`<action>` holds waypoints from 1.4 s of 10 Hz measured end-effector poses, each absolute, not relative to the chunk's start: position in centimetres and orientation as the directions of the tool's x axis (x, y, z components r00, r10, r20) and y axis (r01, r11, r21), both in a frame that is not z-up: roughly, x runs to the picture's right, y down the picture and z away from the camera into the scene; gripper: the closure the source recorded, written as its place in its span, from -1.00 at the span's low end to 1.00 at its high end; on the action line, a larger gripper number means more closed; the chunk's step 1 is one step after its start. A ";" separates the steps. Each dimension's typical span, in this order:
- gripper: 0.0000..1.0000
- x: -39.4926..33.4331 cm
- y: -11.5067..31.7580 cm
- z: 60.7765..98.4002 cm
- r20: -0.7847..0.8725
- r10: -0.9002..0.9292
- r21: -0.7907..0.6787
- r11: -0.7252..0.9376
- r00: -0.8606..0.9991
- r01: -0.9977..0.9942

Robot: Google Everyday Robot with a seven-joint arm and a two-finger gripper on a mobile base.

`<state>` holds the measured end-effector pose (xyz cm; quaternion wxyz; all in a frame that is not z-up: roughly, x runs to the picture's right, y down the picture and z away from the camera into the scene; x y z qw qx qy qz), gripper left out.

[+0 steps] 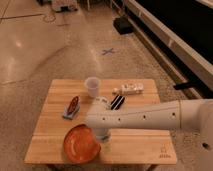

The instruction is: Push the ceramic bowl across the table

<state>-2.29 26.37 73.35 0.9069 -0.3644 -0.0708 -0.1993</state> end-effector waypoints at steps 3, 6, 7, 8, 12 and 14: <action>-0.30 -2.4 26.7 74.2 0.281 -0.313 -0.641 0.643 0.907 0.420; -0.30 -2.8 26.2 74.7 0.290 -0.313 -0.642 0.638 0.905 0.426; -0.30 -2.7 26.2 75.0 0.289 -0.312 -0.647 0.633 0.905 0.425; -0.30 -2.6 26.3 75.2 0.291 -0.312 -0.649 0.630 0.904 0.426; -0.30 -2.9 26.2 76.0 0.303 -0.310 -0.657 0.617 0.901 0.433; -0.30 -2.7 25.9 76.4 0.307 -0.312 -0.658 0.612 0.899 0.438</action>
